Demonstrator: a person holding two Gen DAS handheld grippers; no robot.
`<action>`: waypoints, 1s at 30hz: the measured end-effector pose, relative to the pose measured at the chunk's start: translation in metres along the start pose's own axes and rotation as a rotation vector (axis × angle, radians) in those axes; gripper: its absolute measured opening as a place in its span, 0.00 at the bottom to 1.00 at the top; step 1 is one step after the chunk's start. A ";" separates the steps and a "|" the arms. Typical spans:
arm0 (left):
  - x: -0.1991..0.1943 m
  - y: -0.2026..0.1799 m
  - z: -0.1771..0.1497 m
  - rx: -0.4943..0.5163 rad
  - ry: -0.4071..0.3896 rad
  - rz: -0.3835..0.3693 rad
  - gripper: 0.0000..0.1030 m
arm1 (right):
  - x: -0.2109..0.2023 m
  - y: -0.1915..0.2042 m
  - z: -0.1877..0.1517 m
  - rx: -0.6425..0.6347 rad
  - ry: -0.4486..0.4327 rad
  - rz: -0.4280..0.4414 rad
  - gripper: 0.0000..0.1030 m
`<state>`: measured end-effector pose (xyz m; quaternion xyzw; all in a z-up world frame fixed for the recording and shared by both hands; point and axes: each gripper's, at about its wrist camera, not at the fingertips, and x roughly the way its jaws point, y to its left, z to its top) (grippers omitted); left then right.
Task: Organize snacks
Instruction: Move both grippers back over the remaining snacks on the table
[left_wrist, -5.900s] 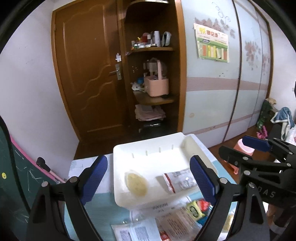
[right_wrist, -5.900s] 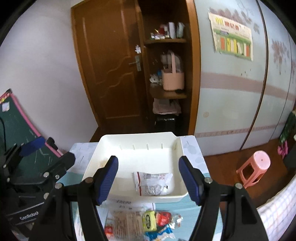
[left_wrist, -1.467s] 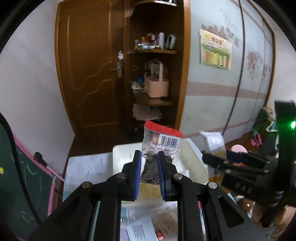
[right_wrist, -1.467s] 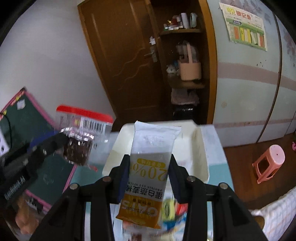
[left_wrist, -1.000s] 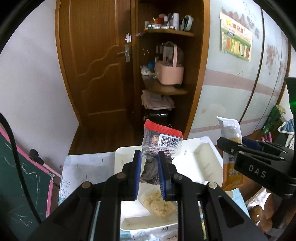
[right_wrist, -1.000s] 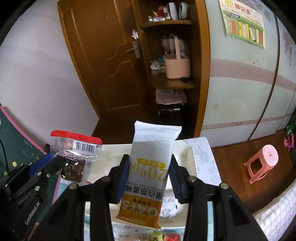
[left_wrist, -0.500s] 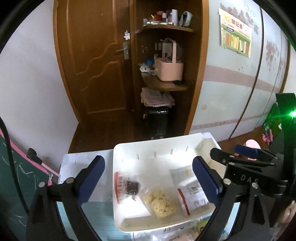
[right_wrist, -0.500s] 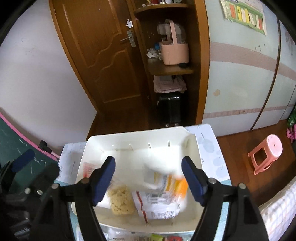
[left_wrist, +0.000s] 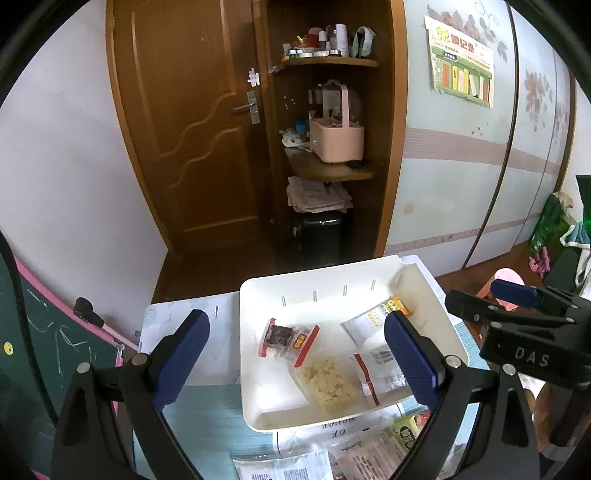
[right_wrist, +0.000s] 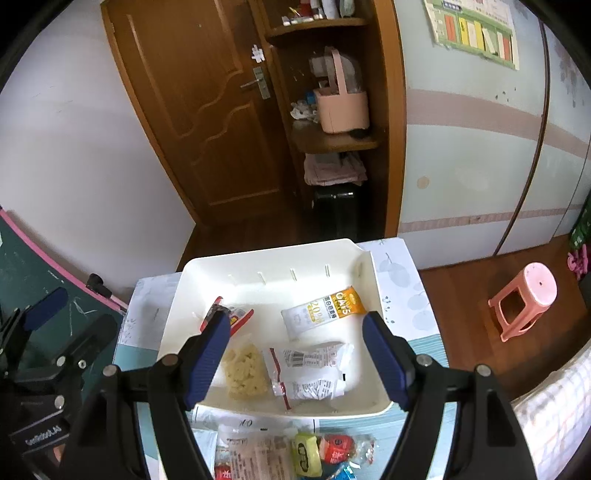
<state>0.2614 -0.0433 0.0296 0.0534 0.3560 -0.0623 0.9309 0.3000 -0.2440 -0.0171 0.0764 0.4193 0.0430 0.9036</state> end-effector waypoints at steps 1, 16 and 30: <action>-0.003 0.001 -0.001 -0.002 -0.001 0.002 0.93 | -0.004 0.002 -0.001 -0.004 -0.005 0.004 0.72; -0.027 0.022 -0.019 -0.084 0.050 -0.008 0.92 | -0.044 0.018 -0.024 -0.035 -0.058 0.043 0.72; -0.076 0.004 -0.061 -0.029 0.051 -0.058 0.92 | -0.088 0.002 -0.066 -0.041 -0.097 0.022 0.72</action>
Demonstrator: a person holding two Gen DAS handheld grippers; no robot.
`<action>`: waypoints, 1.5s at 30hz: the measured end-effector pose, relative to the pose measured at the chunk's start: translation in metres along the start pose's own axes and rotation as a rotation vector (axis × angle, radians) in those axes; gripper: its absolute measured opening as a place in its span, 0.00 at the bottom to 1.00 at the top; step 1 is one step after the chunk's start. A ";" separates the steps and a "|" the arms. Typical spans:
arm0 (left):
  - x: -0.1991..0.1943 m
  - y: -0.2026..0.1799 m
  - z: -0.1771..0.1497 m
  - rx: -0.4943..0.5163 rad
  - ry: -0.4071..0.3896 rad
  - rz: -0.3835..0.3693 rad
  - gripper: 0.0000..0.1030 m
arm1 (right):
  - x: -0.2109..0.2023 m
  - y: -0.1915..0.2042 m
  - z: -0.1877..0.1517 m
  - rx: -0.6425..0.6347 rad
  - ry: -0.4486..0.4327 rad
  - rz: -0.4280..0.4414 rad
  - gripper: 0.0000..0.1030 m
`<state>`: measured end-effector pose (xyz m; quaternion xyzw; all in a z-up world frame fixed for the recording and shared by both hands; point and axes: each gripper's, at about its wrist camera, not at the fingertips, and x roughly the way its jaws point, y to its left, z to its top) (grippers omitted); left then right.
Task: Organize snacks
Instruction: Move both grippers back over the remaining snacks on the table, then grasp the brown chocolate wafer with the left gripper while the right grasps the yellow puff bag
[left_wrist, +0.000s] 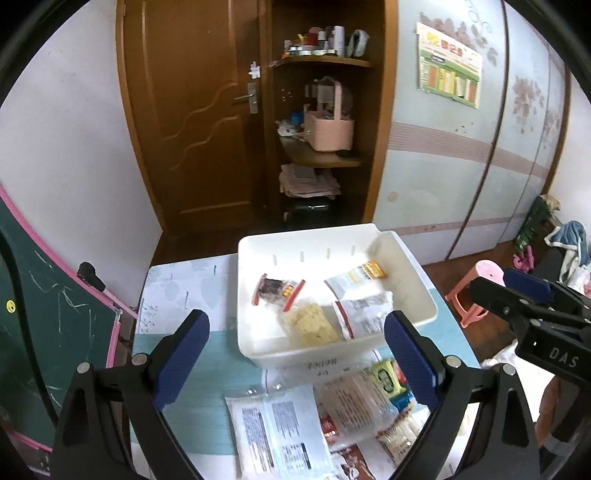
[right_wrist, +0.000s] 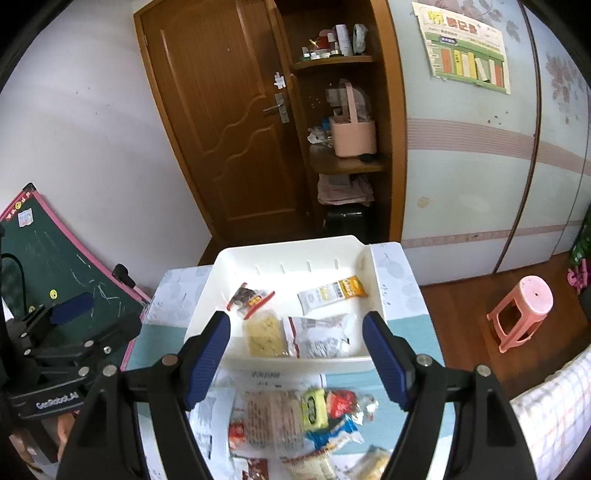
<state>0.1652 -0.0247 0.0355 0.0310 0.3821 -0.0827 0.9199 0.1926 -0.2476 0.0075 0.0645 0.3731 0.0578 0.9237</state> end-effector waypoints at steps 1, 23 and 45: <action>-0.004 -0.002 -0.003 0.004 -0.001 -0.005 0.93 | -0.003 -0.001 -0.003 -0.002 0.004 -0.004 0.72; -0.009 -0.052 -0.118 0.098 0.104 -0.125 0.93 | -0.032 -0.044 -0.118 -0.142 0.108 -0.074 0.72; 0.102 -0.051 -0.242 -0.177 0.463 -0.047 0.92 | 0.073 -0.109 -0.197 0.032 0.360 -0.123 0.73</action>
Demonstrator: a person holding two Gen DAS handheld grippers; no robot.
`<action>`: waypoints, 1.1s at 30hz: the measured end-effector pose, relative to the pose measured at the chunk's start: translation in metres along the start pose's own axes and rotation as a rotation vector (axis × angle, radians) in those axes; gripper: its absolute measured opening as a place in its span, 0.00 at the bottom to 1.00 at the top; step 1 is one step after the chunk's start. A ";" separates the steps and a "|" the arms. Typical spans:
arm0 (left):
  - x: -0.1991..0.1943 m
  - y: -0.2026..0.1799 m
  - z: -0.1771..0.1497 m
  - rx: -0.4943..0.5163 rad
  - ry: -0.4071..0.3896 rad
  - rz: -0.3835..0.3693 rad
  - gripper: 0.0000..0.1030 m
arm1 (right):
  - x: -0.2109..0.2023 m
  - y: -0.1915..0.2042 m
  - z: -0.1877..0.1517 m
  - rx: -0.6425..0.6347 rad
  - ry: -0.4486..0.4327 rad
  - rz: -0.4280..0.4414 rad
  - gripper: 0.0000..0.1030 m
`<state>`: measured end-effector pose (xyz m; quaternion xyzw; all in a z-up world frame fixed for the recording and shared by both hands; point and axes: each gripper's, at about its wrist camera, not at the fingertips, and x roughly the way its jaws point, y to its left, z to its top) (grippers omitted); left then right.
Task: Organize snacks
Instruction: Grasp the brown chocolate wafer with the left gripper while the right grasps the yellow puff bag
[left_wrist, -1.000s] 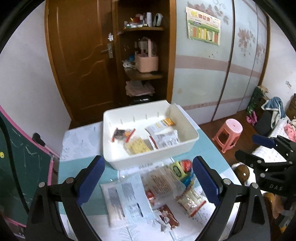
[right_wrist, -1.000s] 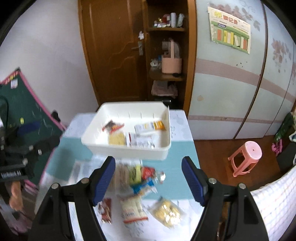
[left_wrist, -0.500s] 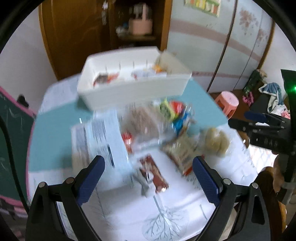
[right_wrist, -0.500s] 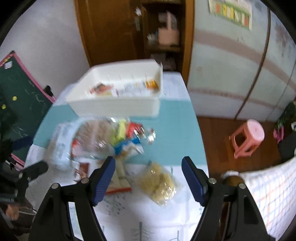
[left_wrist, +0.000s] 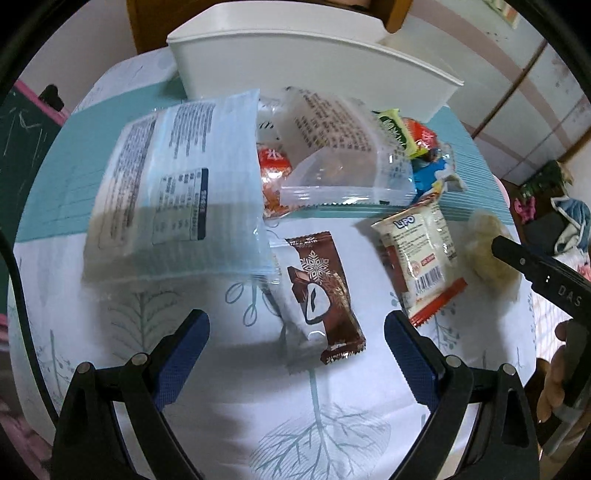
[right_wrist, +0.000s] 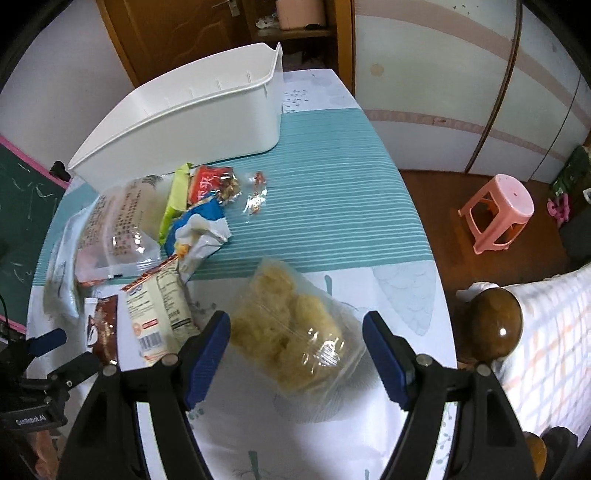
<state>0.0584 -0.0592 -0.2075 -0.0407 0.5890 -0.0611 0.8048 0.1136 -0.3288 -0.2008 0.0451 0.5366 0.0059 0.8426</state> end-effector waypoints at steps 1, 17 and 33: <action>0.004 -0.003 0.000 -0.004 0.003 0.004 0.92 | 0.001 0.000 0.001 0.004 -0.002 -0.003 0.73; 0.038 -0.016 0.017 -0.004 -0.011 0.103 0.85 | 0.026 0.005 0.001 -0.036 0.044 -0.043 0.85; 0.014 -0.030 0.005 0.194 -0.048 0.014 0.34 | 0.014 0.024 -0.016 -0.071 0.106 0.027 0.60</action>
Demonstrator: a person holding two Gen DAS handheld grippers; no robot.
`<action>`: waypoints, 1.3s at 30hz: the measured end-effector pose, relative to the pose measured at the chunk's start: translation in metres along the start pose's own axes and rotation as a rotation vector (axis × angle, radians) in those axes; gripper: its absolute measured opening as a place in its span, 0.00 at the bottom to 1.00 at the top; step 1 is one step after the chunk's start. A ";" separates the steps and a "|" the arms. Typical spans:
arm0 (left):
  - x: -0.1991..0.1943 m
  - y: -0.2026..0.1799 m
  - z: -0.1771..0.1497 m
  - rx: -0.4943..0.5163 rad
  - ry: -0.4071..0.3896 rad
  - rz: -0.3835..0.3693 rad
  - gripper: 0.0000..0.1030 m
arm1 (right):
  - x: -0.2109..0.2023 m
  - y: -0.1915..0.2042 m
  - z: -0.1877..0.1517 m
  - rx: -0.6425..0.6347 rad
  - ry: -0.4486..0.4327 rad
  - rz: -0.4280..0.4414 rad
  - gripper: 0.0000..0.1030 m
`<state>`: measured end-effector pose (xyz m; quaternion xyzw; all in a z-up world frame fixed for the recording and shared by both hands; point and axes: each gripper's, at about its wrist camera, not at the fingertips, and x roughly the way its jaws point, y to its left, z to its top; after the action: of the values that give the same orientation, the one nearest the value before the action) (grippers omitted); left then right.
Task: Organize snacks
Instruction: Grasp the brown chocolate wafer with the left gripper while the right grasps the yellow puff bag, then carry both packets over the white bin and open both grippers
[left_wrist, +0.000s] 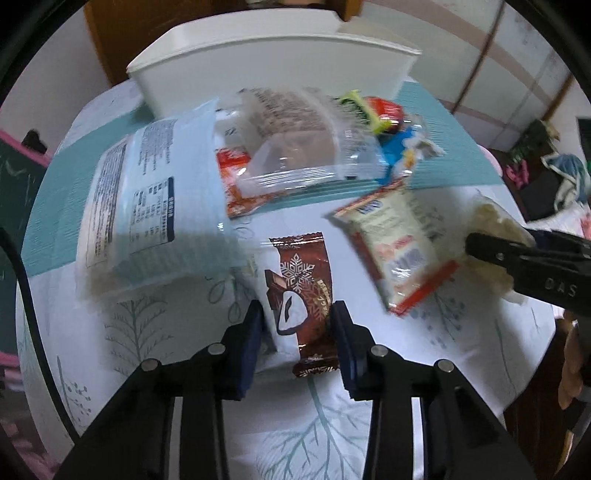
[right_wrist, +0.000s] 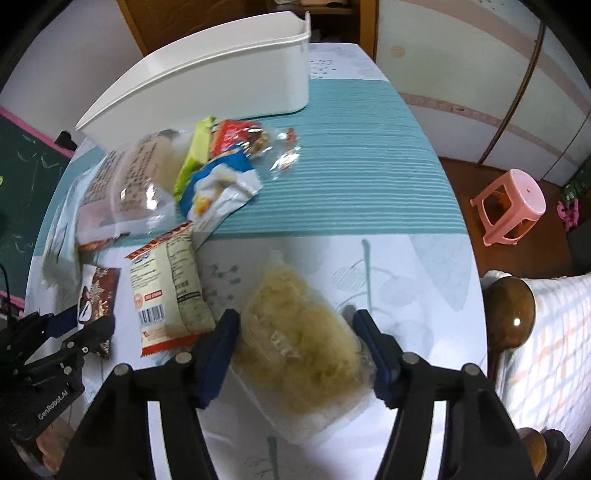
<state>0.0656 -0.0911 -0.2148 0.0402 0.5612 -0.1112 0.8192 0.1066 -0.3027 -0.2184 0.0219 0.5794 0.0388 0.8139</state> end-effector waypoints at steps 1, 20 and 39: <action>-0.004 -0.001 -0.001 0.014 -0.008 -0.005 0.34 | -0.003 0.004 -0.001 -0.008 -0.001 0.005 0.57; -0.166 0.065 0.064 0.050 -0.363 -0.016 0.34 | -0.112 0.086 0.058 -0.180 -0.256 0.050 0.57; -0.214 0.103 0.201 0.055 -0.507 0.040 0.34 | -0.205 0.111 0.189 -0.089 -0.603 0.029 0.57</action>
<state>0.1978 0.0004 0.0515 0.0445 0.3338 -0.1169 0.9343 0.2146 -0.2084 0.0453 0.0048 0.3089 0.0675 0.9487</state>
